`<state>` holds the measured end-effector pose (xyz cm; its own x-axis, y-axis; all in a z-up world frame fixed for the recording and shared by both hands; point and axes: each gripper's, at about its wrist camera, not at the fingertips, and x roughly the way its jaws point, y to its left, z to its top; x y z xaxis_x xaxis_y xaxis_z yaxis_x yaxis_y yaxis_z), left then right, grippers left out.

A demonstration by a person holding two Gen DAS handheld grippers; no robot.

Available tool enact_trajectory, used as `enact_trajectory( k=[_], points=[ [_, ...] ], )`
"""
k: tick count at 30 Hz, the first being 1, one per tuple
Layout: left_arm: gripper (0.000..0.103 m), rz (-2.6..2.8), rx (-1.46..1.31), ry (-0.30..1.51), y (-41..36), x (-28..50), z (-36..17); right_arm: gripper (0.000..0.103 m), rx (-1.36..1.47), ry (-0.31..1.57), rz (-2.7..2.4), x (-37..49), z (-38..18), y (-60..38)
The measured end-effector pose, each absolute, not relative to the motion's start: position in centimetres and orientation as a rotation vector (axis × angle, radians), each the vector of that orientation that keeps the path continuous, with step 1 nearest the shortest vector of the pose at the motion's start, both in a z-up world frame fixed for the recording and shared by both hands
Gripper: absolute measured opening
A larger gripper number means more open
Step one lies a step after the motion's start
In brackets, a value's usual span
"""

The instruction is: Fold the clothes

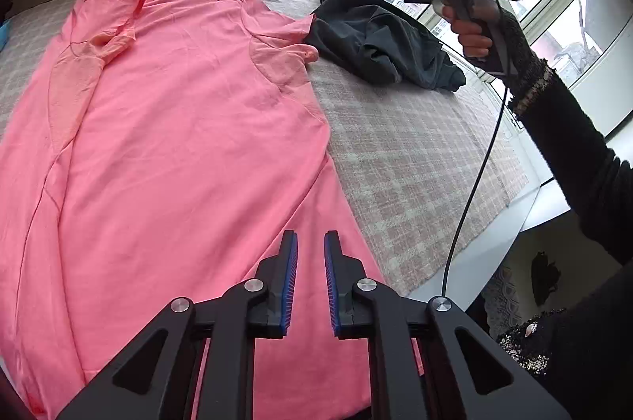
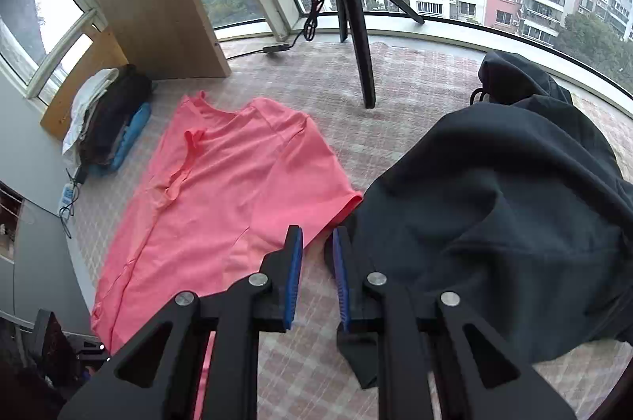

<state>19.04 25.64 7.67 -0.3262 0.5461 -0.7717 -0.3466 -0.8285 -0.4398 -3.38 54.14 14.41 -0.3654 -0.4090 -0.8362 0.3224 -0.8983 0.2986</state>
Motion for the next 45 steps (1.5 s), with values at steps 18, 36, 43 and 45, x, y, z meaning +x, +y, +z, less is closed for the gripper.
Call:
enact_trajectory(
  k=[18,36,43,45],
  points=[
    [0.056,2.109,-1.161,0.118,35.9,34.3,6.7,0.021,1.584,-0.443,-2.189,22.4,7.4,53.1],
    [0.027,2.261,-1.067,0.417,36.6,36.3,3.8,0.025,1.659,-0.328,-2.181,4.8,4.2,47.5],
    [0.0,2.256,-1.023,0.385,36.4,36.2,4.9,0.025,1.692,-0.321,-2.172,2.6,3.0,46.8],
    [0.0,2.256,-0.99,0.35,36.1,36.3,5.6,0.027,1.711,-0.318,-2.176,2.1,2.7,46.8]
  ],
)
